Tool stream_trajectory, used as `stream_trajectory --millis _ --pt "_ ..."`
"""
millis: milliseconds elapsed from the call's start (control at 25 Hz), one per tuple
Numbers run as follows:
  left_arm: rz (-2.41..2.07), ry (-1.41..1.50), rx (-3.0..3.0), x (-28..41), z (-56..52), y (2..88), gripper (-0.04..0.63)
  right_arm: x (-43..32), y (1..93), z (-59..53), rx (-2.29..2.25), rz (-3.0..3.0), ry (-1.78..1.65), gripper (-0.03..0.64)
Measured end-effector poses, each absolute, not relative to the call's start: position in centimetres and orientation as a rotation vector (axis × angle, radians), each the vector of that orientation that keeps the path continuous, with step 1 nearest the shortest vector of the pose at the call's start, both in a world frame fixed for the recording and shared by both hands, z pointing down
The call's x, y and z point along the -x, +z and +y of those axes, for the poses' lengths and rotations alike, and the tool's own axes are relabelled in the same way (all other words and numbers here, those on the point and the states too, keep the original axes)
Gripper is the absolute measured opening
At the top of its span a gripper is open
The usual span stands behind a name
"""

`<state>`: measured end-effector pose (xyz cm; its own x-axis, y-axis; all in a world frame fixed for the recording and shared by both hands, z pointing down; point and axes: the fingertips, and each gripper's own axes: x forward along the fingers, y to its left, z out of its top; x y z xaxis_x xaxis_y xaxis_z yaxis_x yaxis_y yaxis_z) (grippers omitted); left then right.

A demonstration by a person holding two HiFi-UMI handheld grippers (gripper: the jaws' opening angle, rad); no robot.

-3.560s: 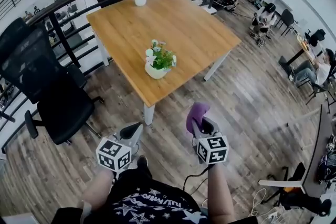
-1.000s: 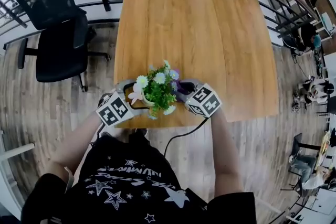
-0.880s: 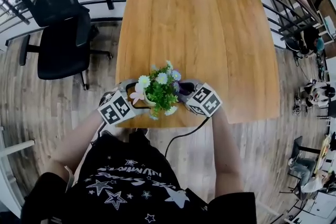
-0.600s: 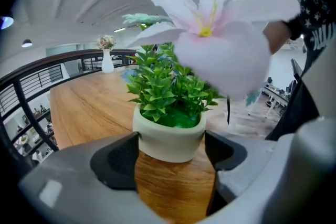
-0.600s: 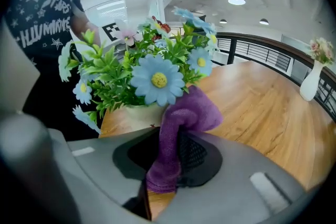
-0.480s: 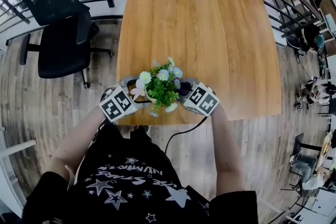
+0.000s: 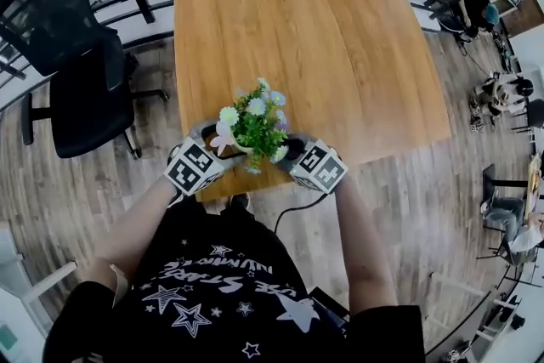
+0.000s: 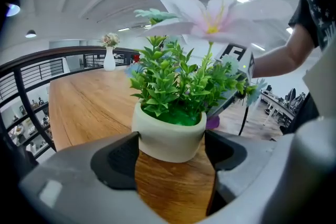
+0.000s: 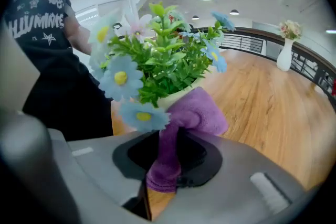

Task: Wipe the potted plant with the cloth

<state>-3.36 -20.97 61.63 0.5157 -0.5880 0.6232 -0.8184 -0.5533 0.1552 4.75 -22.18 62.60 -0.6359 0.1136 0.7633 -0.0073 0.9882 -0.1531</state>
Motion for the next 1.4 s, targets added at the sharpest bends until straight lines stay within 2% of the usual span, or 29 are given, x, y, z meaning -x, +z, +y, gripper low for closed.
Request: stream_trajectory --millis 440,1120,1240,1400 --pt "-1.183 0.694 -2.252 2.8 -21.0 61.9 0.405 -4.7 62.5 -20.8 -0.438 -2.318 0.526 0.087" --pt "-1.200 0.705 -2.251 2.6 -20.7 62.0 0.396 -1.8 61.5 -15.3 -0.474 -2.329 0.615 0.087" --pt "-1.185 0.735 -2.271 2.7 -20.3 62.3 0.381 -2.0 61.6 -15.4 -0.496 -2.323 0.610 0.087" --pt "-1.159 0.780 -2.303 2.4 -19.9 62.7 0.327 -3.0 61.8 -15.9 -0.544 -2.307 0.604 0.087"
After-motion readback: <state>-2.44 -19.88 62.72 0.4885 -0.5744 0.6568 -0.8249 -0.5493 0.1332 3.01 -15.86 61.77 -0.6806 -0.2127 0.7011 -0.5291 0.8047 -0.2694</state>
